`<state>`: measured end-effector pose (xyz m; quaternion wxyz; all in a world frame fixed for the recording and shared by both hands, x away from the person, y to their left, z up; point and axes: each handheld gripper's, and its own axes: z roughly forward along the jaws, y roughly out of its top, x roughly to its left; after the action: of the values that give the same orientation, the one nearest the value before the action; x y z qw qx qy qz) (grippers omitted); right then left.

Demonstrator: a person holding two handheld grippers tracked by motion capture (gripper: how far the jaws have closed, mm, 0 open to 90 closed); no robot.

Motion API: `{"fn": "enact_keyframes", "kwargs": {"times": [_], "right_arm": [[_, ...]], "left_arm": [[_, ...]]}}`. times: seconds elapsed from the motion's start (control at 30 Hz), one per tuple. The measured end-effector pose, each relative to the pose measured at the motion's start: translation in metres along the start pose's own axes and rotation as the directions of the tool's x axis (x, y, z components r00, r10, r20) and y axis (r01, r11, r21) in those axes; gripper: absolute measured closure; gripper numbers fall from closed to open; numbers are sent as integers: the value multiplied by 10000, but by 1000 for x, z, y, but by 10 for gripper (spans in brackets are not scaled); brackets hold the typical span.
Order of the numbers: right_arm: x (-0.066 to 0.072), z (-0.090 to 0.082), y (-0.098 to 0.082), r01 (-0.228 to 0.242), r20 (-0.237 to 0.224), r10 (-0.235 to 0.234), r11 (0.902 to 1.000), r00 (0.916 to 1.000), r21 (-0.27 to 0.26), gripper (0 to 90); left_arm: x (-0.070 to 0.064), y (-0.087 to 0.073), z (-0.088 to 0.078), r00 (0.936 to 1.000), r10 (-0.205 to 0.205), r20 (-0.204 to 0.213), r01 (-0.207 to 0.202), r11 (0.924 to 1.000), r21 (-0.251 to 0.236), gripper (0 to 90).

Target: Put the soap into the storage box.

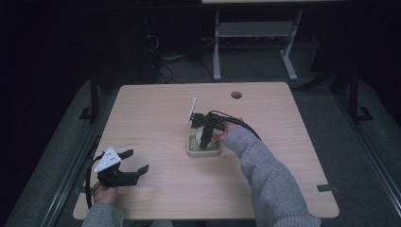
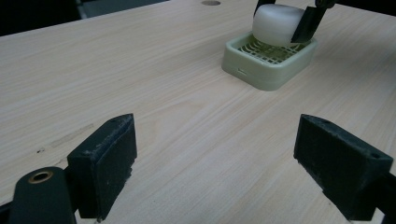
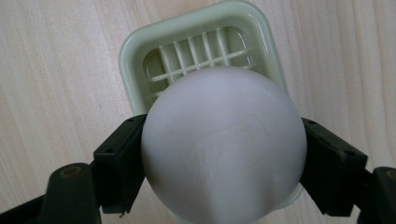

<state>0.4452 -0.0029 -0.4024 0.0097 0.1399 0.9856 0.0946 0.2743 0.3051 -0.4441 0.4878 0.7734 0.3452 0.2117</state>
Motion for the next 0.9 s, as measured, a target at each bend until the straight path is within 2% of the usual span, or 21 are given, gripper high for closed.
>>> {"fn": "enact_keyframes", "kwargs": {"times": [0.33,0.9], "right_arm": [[-1,2,1,-52,86,53,9999,9999,-96,230],[1,8,3,122,146,-122,9999,9998,0,230]], "left_arm": [[0,0,0,10000,-11,17,11,10000,-42,128],[1,0,-1,10000,-37,22,38,10000,-79,128]]}}
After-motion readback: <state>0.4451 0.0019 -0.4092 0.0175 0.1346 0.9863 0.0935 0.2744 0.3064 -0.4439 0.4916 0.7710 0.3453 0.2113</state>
